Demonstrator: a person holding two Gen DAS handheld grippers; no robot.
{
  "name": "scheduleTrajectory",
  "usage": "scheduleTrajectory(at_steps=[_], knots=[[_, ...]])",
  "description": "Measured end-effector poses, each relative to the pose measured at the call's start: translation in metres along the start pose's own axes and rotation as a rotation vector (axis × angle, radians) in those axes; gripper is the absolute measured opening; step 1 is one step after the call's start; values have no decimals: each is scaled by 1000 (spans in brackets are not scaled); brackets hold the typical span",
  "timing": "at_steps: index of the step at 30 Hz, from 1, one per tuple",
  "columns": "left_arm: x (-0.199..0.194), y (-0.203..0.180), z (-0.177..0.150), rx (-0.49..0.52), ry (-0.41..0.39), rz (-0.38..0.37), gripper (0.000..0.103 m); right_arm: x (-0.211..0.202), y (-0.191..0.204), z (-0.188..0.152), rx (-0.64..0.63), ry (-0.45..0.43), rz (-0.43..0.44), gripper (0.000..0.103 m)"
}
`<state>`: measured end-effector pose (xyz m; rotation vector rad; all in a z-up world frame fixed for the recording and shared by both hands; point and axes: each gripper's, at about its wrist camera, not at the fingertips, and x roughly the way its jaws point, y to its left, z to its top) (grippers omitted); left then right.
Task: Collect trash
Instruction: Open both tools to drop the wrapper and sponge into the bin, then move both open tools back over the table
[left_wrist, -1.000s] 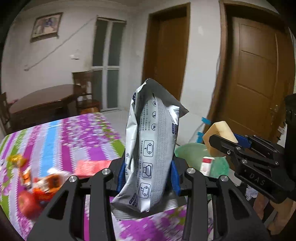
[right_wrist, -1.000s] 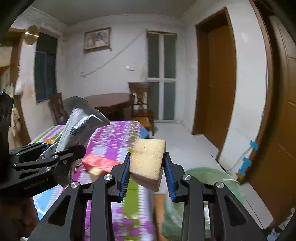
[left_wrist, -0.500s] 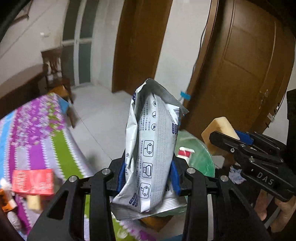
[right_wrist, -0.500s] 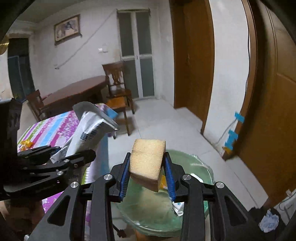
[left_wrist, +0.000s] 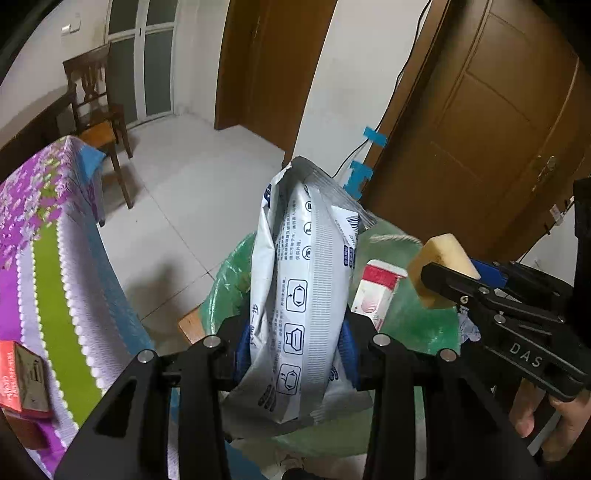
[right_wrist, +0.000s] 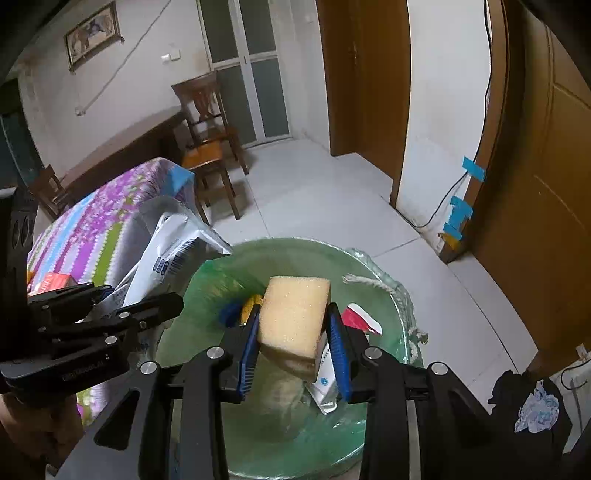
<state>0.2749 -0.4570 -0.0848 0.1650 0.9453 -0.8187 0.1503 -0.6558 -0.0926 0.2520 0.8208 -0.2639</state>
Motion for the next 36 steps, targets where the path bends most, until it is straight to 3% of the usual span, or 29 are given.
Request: scheduleTrajectory(at_steps=[13, 14, 15, 17, 18, 28, 36], knots=[[11, -1, 6, 11, 13, 12, 39, 24, -1, -7, 6, 19, 4, 36], [11, -1, 6, 14, 12, 16, 44, 24, -3, -6, 7, 17, 3, 39], [10, -2, 4, 14, 10, 20, 54, 24, -4, -7, 12, 11, 6, 50], [7, -2, 4, 13, -4, 30, 70, 21, -8, -8, 25, -5, 13, 64], [7, -3, 5, 14, -7, 34, 72, 20, -10, -8, 32, -12, 17, 65], [2, 0, 3, 3, -9, 35, 72, -5, -12, -16, 54, -64, 30, 65], [-41, 14, -10, 30, -52, 47, 72, -51, 19, -31, 14, -155, 96, 70]])
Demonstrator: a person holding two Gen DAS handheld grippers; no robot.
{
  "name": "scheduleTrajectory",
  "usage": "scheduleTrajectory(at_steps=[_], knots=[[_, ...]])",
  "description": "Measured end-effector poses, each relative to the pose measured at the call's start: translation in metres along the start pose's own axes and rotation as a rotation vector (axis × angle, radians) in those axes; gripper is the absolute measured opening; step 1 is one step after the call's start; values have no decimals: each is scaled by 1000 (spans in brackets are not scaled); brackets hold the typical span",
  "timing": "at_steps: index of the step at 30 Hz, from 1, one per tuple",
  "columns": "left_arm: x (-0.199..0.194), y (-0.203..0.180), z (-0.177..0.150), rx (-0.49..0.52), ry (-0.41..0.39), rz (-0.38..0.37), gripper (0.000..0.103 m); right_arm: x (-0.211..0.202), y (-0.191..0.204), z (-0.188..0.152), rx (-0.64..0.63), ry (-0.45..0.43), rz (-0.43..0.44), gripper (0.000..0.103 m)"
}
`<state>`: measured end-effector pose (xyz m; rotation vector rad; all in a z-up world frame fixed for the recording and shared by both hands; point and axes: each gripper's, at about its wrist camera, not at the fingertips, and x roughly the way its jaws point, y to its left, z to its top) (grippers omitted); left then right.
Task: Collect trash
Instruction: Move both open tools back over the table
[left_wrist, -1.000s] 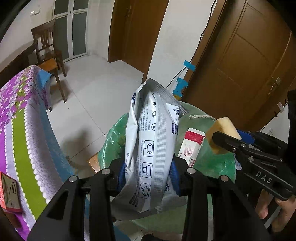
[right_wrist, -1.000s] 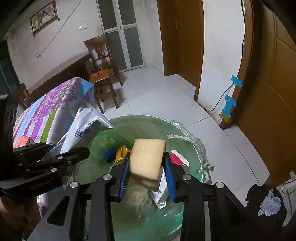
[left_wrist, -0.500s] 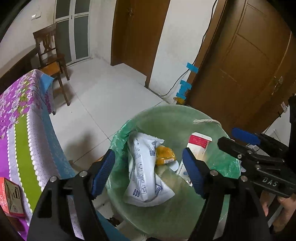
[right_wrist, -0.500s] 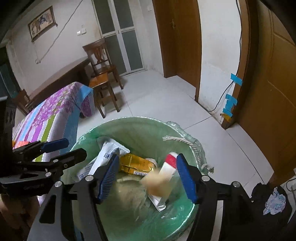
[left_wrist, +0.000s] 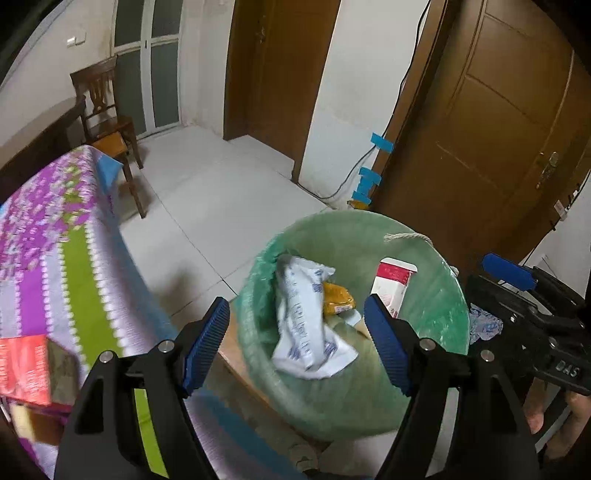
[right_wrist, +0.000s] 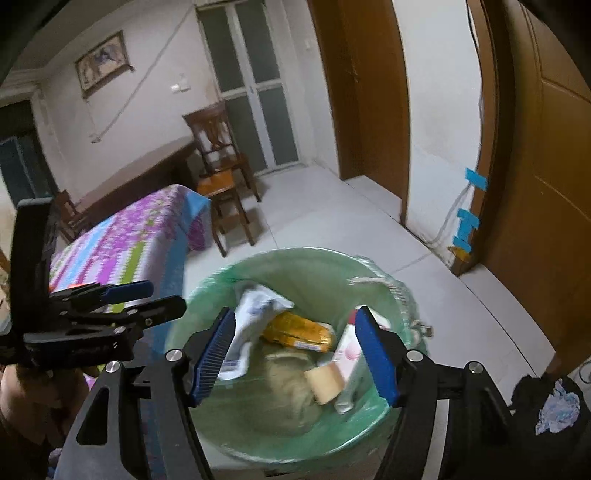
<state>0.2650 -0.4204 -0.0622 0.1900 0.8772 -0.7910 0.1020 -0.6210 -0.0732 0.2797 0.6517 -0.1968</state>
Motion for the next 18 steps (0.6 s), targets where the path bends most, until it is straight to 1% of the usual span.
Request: scheduleTrajectory(at_steps=[1, 3, 5, 8, 10, 13, 14, 15, 18], knots=[[-9, 4, -3, 2, -9, 2, 72, -6, 9, -2, -10, -12, 17, 70], [-25, 10, -7, 5, -29, 9, 77, -16, 26, -6, -24, -28, 51, 72], [-47, 18, -15, 16, -54, 27, 77, -23, 44, -10, -39, -39, 86, 74], [-74, 34, -28, 12, -78, 40, 78, -30, 77, -22, -63, -41, 153, 75], [-87, 46, -37, 11, -83, 54, 79, -32, 92, -29, -73, -34, 190, 76], [-113, 74, -53, 14, -84, 88, 79, -36, 119, -43, -99, -19, 237, 77], [-120, 83, -56, 21, -82, 104, 81, -37, 125, -46, -104, -15, 249, 78], [-131, 98, -60, 26, -76, 123, 84, -38, 133, -50, -111, -9, 263, 78], [-153, 137, -63, 23, -48, 156, 88, -41, 152, -60, -126, 2, 289, 82]])
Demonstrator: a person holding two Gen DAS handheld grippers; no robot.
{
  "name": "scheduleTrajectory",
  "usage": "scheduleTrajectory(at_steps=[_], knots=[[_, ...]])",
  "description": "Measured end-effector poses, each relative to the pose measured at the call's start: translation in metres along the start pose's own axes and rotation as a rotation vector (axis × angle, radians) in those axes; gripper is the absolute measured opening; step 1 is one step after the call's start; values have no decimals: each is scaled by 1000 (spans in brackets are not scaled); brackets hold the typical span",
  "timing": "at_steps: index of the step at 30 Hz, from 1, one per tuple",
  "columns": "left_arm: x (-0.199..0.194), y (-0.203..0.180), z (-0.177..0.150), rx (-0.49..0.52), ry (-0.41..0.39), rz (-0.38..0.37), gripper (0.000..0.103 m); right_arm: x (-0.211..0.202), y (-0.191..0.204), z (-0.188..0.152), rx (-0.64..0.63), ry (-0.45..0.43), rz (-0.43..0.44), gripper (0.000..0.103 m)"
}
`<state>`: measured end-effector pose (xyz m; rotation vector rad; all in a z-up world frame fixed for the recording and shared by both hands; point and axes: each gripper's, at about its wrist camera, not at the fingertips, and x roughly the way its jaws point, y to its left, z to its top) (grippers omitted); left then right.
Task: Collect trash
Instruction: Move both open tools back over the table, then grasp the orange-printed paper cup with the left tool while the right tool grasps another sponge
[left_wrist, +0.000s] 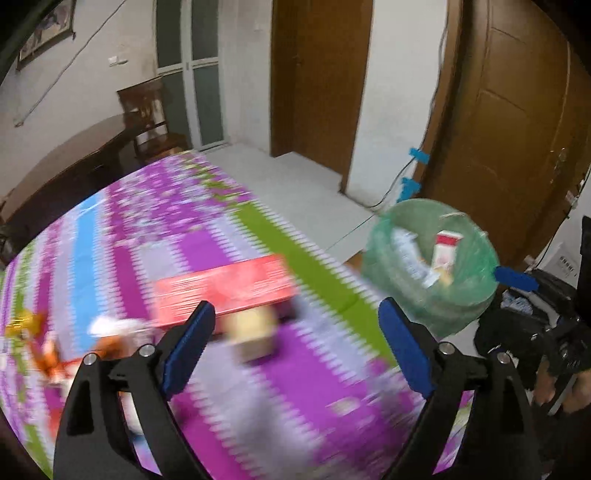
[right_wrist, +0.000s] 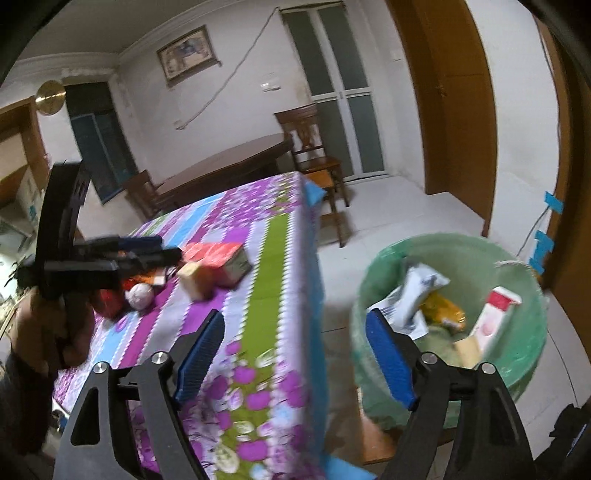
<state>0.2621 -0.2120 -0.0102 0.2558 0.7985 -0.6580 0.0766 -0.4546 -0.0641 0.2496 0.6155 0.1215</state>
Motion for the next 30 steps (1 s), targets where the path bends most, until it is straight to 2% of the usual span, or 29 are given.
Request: scheduleTrajectory(at_steps=[2, 8, 10, 13, 18, 19, 21, 22, 24, 30], knots=[[-10, 36, 2, 3, 29, 63, 91, 0, 6, -4, -5, 4, 17, 83], [-11, 120, 8, -8, 188, 113, 94, 12, 30, -7, -25, 23, 62, 85], [6, 136, 4, -14, 274, 81, 94, 19, 32, -4, -29, 30, 74, 86], [27, 142, -6, 26, 348, 117, 94, 29, 39, -2, -41, 40, 89, 86], [46, 141, -17, 41, 382, 119, 93, 44, 53, -3, -66, 69, 107, 86], [48, 141, -18, 39, 379, 120, 90, 46, 57, -3, -71, 73, 110, 86], [48, 141, -20, 28, 387, 112, 67, 51, 61, -2, -79, 80, 115, 86], [48, 141, -21, 27, 387, 118, 63, 54, 65, -2, -84, 82, 118, 86], [48, 142, -24, 24, 387, 123, 43, 59, 70, -1, -87, 88, 124, 86], [41, 143, -32, 16, 340, 148, 36, 77, 85, 4, -88, 98, 134, 86]])
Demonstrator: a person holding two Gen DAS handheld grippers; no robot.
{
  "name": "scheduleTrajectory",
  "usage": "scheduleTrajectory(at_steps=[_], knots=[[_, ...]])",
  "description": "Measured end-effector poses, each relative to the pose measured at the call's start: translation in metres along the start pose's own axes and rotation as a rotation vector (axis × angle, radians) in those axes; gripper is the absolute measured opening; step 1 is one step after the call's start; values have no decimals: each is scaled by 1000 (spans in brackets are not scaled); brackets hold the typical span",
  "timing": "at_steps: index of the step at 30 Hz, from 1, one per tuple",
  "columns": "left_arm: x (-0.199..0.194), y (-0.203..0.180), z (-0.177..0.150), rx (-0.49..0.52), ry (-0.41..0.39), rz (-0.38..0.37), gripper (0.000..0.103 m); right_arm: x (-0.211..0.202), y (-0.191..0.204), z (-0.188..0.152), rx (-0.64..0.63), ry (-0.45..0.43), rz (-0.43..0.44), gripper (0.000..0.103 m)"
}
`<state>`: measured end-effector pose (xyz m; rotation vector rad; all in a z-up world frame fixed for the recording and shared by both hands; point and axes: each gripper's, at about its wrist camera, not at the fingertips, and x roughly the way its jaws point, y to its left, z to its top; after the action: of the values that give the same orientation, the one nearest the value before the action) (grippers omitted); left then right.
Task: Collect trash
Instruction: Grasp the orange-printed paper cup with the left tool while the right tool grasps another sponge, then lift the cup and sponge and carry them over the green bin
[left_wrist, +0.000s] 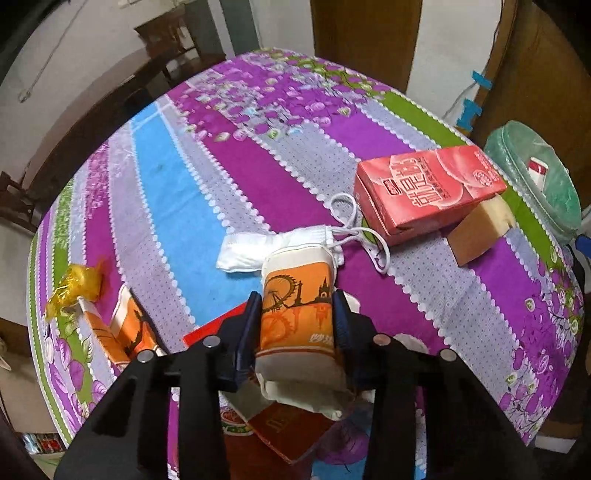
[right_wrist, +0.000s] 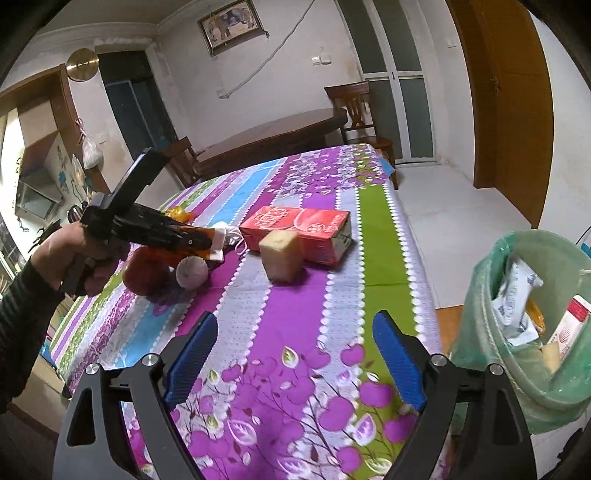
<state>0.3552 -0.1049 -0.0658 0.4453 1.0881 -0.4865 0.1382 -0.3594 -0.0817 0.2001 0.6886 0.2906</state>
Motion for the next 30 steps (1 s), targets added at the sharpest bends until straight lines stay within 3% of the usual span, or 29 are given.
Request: scheduleTrajectory(at_steps=[6, 15, 22, 24, 27, 30], knots=[[-36, -4, -14, -35, -148, 33, 35, 22, 15, 15, -5, 2, -7, 75], [-92, -11, -48, -179, -393, 41, 35, 91, 35, 38, 26, 59, -71, 74], [-89, -6, -69, -283, -445, 38, 35, 130, 36, 47, 56, 92, -159, 61], [-88, -7, -74, -294, -454, 36, 35, 136, 34, 47, 57, 99, -174, 51], [-87, -8, -82, -313, -467, 34, 35, 137, 35, 47, 48, 91, -186, 41], [-89, -9, -90, -334, -487, 38, 35, 130, 41, 44, 18, 72, -188, 37]])
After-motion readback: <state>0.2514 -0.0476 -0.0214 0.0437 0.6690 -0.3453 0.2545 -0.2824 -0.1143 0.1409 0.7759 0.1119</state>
